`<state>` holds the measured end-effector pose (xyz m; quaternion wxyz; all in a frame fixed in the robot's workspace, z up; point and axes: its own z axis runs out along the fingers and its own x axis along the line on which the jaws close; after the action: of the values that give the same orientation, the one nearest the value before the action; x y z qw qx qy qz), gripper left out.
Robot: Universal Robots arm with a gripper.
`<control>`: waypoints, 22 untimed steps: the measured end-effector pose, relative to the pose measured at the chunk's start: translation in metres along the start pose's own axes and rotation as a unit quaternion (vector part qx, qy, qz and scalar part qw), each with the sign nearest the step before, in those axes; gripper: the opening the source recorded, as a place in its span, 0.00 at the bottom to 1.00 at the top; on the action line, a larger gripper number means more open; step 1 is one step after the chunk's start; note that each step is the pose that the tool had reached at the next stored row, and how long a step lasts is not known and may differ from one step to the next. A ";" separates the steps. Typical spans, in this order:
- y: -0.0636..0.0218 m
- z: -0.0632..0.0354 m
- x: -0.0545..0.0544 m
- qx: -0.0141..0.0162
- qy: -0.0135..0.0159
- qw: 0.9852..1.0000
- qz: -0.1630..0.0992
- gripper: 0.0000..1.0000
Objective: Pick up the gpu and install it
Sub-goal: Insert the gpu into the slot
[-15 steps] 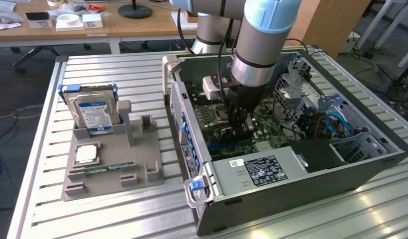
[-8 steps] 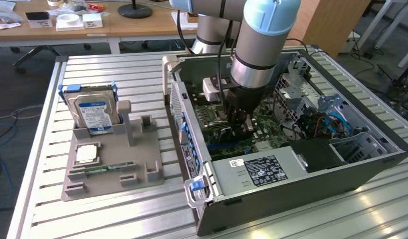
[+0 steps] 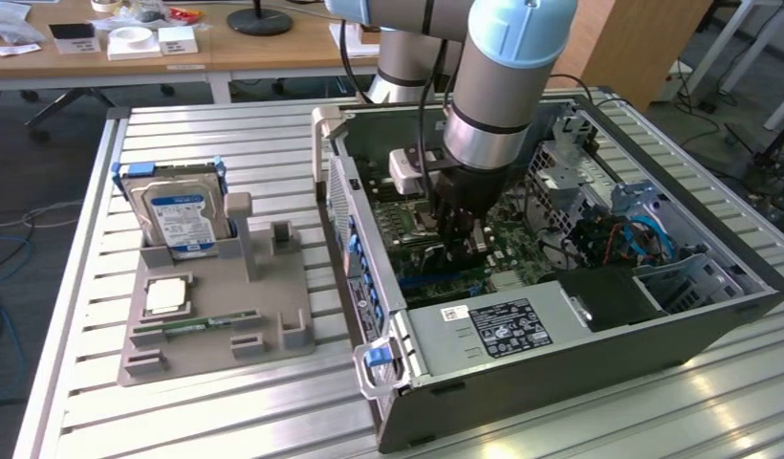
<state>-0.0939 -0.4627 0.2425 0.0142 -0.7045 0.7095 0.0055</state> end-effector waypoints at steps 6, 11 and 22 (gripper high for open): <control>-0.0002 -0.0013 0.000 0.000 0.000 1.000 0.000 0.27; -0.0006 -0.0021 0.000 0.000 0.000 1.000 0.000 0.27; -0.0025 -0.0022 0.000 0.000 0.000 1.000 0.000 0.27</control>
<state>-0.0914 -0.4626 0.2448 0.0137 -0.7045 0.7095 0.0056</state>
